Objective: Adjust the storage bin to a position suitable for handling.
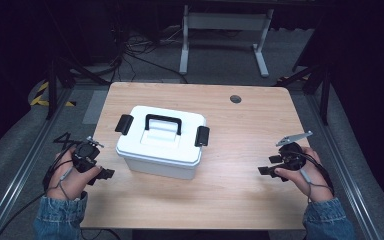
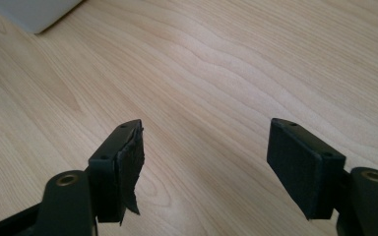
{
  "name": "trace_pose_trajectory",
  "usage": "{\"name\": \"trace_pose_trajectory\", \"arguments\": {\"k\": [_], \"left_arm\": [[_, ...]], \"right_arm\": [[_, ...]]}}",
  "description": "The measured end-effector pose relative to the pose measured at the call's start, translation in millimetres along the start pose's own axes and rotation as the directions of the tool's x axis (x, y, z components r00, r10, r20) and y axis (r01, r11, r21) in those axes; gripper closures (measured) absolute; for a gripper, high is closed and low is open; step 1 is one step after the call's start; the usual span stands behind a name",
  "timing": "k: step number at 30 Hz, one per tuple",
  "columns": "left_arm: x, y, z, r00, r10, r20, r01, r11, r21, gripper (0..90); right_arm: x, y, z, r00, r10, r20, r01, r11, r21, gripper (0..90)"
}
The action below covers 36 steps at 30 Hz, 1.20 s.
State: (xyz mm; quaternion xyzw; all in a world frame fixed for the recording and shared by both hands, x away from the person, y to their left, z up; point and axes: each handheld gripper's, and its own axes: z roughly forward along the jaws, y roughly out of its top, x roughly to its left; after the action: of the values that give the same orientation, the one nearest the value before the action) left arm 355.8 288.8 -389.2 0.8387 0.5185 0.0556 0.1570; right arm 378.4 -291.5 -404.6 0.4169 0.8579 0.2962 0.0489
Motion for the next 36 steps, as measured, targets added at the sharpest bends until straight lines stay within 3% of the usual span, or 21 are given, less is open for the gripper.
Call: {"name": "trace_pose_trajectory", "arguments": {"k": [4,11,20,23,26,36], "left_arm": [[-0.9,-0.1,-0.4,1.0,-0.001,0.002,0.001,0.9999,-0.013,23.8],[-1.4,-0.4,-2.5,0.9998,0.021,0.005,-0.021,0.9991,-0.036,23.5],[-1.9,-1.0,-3.1,0.9998,0.021,0.009,-0.02,0.9986,-0.049,23.5],[-1.6,-1.4,-3.8,0.9998,0.019,0.007,-0.019,0.9985,-0.051,23.5],[-1.3,-1.2,-3.6,0.9997,0.023,0.002,-0.023,0.9981,-0.058,23.5],[0.2,0.4,-4.3,0.9996,0.026,0.014,-0.025,0.9978,-0.061,23.4]], "right_arm": [[2.4,1.0,0.7,0.9999,-0.016,-0.001,0.016,1.0,-0.006,32.6],[5.4,1.1,1.4,0.9959,-0.077,0.046,0.079,0.996,-0.045,42.2],[9.3,6.7,1.0,0.9916,-0.127,0.02,0.128,0.99,-0.051,50.0],[12.6,12.8,-1.1,0.9903,-0.137,0.023,0.138,0.988,-0.064,48.6],[18.3,21.1,-3.3,0.988,-0.152,0.028,0.153,0.987,-0.042,47.3],[42.6,59.1,-12.9,0.975,-0.221,-0.022,0.219,0.973,-0.067,46.0]]}}
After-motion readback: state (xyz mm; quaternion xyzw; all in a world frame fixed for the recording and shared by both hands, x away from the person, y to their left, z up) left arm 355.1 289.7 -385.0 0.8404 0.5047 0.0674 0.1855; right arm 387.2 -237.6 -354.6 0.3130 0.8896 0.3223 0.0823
